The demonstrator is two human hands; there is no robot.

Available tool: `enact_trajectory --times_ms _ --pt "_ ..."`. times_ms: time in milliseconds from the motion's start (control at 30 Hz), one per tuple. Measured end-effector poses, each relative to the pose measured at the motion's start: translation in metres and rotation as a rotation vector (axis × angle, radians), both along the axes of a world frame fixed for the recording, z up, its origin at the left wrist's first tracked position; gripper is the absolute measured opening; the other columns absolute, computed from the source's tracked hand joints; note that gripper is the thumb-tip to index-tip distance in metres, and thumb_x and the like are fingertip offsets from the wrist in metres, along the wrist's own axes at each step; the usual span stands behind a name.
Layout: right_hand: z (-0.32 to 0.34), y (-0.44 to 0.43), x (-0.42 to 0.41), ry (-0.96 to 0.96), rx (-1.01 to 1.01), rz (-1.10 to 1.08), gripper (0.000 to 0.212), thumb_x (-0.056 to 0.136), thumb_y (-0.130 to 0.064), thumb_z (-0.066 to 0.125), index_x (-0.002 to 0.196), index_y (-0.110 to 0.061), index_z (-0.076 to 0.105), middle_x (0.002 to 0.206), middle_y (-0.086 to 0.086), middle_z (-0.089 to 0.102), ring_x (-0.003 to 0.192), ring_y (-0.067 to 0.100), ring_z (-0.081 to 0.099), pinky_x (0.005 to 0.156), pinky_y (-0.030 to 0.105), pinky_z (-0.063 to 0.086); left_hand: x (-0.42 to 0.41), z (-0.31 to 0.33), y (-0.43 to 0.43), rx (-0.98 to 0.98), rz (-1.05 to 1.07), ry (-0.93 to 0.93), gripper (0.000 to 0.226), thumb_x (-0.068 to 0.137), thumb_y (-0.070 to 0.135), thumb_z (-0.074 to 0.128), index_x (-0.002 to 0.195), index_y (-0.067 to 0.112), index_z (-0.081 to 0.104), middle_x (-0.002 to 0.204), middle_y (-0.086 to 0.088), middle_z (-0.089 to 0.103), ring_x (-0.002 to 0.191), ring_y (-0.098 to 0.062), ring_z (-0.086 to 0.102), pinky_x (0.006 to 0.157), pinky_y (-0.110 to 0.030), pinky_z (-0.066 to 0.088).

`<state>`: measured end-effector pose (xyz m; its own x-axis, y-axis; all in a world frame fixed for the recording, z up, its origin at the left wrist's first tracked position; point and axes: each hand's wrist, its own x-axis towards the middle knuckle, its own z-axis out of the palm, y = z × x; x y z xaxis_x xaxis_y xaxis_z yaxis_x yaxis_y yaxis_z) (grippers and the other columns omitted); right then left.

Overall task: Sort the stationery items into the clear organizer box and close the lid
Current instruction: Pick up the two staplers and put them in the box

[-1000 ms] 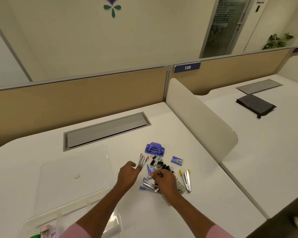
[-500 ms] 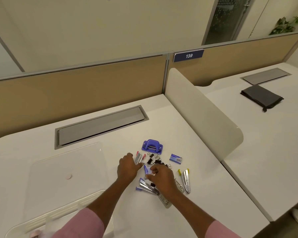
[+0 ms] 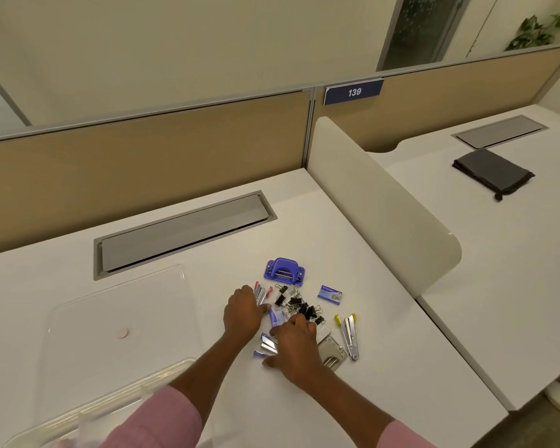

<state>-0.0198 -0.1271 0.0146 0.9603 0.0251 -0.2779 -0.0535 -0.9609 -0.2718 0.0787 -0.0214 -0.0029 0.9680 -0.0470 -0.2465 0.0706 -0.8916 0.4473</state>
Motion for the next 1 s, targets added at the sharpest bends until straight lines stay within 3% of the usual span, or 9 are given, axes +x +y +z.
enact_trajectory --times_ms 167,300,467,567,633,700,767,867,1000 --pt "-0.007 -0.001 -0.003 -0.097 -0.034 0.043 0.039 0.075 -0.045 0.071 0.101 -0.016 0.067 0.101 0.003 0.067 0.111 0.025 0.043 0.088 0.039 0.03 0.001 -0.002 0.003 0.023 -0.043 -0.001 0.036 0.088 0.04 0.061 0.105 0.008 0.059 0.103 -0.011 0.064 0.093 -0.025 0.061 0.076 -0.034 0.049" --pt "-0.015 0.002 -0.003 -0.153 -0.067 0.048 0.039 0.077 -0.057 0.064 0.087 -0.02 0.071 0.085 0.0 0.07 0.101 0.024 0.052 0.081 0.039 0.037 0.002 0.0 0.004 0.04 -0.089 -0.005 0.033 0.093 0.035 0.053 0.109 0.007 0.057 0.108 -0.012 0.061 0.097 -0.026 0.06 0.079 -0.034 0.048" --pt "-0.012 0.0 0.0 -0.11 0.03 -0.033 0.034 0.086 -0.047 0.058 0.102 -0.019 0.069 0.1 0.001 0.067 0.111 0.022 0.042 0.088 0.036 0.03 0.003 0.004 0.007 -0.022 -0.063 0.019 0.028 0.094 0.029 0.051 0.1 0.004 0.06 0.1 -0.013 0.062 0.084 -0.022 0.057 0.068 -0.029 0.04" --pt "-0.008 0.0 0.003 -0.095 0.191 -0.14 0.023 0.084 -0.044 0.062 0.09 -0.022 0.068 0.086 -0.007 0.059 0.107 0.019 0.04 0.081 0.034 0.027 0.001 0.011 0.01 -0.194 0.021 0.033 0.021 0.093 0.022 0.055 0.079 0.007 0.058 0.081 -0.014 0.061 0.066 -0.018 0.05 0.062 -0.038 0.042" --pt "-0.005 0.001 0.005 -0.071 0.379 -0.267 0.015 0.079 -0.041 0.068 0.08 -0.026 0.068 0.076 -0.014 0.058 0.101 0.018 0.047 0.082 0.034 0.034 -0.004 0.015 0.012 -0.35 0.068 0.052 0.02 0.093 0.018 0.056 0.076 0.009 0.054 0.075 -0.015 0.062 0.063 -0.02 0.053 0.065 -0.044 0.049" --pt "-0.003 0.0 0.008 -0.108 0.541 -0.393 0.008 0.074 -0.035 0.074 0.076 -0.029 0.069 0.07 -0.015 0.063 0.09 0.016 0.06 0.082 0.034 0.045 -0.013 0.022 0.013 -0.498 0.133 0.112 0.009 0.094 0.016 0.054 0.088 0.009 0.055 0.082 -0.013 0.064 0.068 -0.019 0.056 0.065 -0.037 0.05" --pt "0.005 -0.001 0.008 -0.143 0.694 -0.484 0.01 0.074 -0.025 0.076 0.084 -0.027 0.073 0.079 -0.012 0.069 0.082 0.006 0.064 0.08 0.032 0.051 -0.02 0.026 0.015 -0.658 0.204 0.202 0.009 0.096 0.014 0.05 0.101 0.007 0.053 0.086 -0.008 0.061 0.072 -0.017 0.057 0.066 -0.03 0.049" --pt "0.019 -0.005 0.008 -0.146 0.853 -0.588 0.016 0.08 -0.017 0.074 0.091 -0.026 0.067 0.084 -0.016 0.066 0.082 -0.001 0.06 0.07 0.008 0.045 -0.029 0.031 0.018 -0.865 0.244 0.294 0.013 0.099 0.015 0.045 0.108 0.005 0.047 0.099 -0.012 0.06 0.082 -0.021 0.061 0.077 -0.037 0.053" --pt "0.027 -0.008 0.008 -0.177 0.938 -0.639 0.018 0.082 -0.014 0.072 0.097 -0.022 0.068 0.08 -0.019 0.066 0.07 -0.012 0.062 0.059 0.003 0.045 -0.046 0.038 0.015 -0.953 0.194 0.345 0.018 0.101 0.015 0.042 0.112 0.001 0.045 0.094 -0.012 0.055 0.081 -0.021 0.054 0.079 -0.037 0.05"
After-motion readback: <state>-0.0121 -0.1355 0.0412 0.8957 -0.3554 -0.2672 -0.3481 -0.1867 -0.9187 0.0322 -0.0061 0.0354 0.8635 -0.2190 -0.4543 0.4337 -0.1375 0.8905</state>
